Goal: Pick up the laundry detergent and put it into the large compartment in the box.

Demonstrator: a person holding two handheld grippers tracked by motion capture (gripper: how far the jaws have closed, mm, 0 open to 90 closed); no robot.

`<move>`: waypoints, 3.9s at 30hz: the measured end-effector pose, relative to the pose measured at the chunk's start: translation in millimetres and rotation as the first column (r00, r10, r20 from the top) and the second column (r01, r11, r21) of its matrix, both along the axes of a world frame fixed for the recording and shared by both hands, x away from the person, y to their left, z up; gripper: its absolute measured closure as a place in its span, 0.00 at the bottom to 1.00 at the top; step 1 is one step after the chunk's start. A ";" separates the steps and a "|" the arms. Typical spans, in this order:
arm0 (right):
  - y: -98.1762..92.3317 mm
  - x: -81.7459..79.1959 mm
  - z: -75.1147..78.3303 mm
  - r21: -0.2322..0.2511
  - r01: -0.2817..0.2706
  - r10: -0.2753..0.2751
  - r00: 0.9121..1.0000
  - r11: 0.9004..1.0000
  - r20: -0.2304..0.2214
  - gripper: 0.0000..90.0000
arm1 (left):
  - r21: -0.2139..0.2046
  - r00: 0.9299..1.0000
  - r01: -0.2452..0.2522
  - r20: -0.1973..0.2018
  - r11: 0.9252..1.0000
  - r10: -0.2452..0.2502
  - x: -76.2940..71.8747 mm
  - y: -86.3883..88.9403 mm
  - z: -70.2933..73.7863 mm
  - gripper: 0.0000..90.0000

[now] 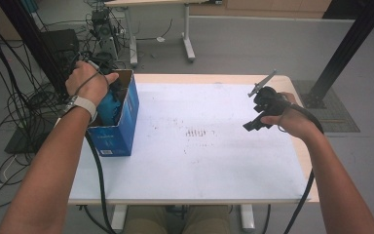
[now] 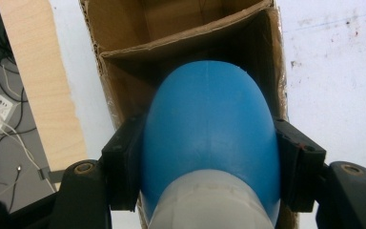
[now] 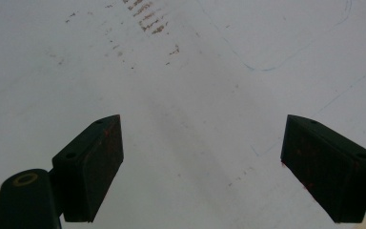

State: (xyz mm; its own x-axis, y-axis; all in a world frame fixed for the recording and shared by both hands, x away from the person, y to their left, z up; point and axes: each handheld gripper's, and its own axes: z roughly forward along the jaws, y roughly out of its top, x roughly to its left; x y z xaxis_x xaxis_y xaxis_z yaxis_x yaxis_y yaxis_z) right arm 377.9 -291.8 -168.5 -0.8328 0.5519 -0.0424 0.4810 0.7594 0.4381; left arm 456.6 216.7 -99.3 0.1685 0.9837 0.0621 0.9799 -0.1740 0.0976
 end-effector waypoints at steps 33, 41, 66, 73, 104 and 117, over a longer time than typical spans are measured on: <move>-1.0 0.4 -3.2 0.000 0.008 -0.008 1.000 1.000 -0.009 0.16 | -0.001 0.999 0.006 -0.043 1.000 -0.006 6.2 1.6 -36.8 0.42; -0.1 1.6 -3.2 -0.006 0.008 -0.008 1.000 1.000 -0.010 0.16 | -0.010 0.999 0.013 -0.051 1.000 -0.014 8.3 5.2 -41.0 0.42; 1.5 0.9 -3.3 -0.004 0.006 -0.006 1.000 1.000 -0.010 0.16 | -0.023 0.999 0.015 -0.045 1.000 -0.016 7.5 9.8 -42.5 0.41; 3.2 1.8 -3.7 -0.006 0.002 -0.002 1.000 1.000 -0.011 0.16 | -0.027 0.999 0.013 -0.042 1.000 -0.015 6.8 10.8 -42.9 0.41; 3.6 0.5 -1.4 -0.008 0.006 -0.006 1.000 1.000 -0.007 0.16 | -0.037 0.999 0.012 -0.032 0.999 -0.013 4.0 12.9 -43.6 0.41; 1.9 -0.9 -1.3 -0.007 0.007 -0.007 1.000 1.000 -0.005 0.16 | -0.039 0.999 0.008 -0.032 0.999 -0.009 4.0 13.3 -43.9 0.41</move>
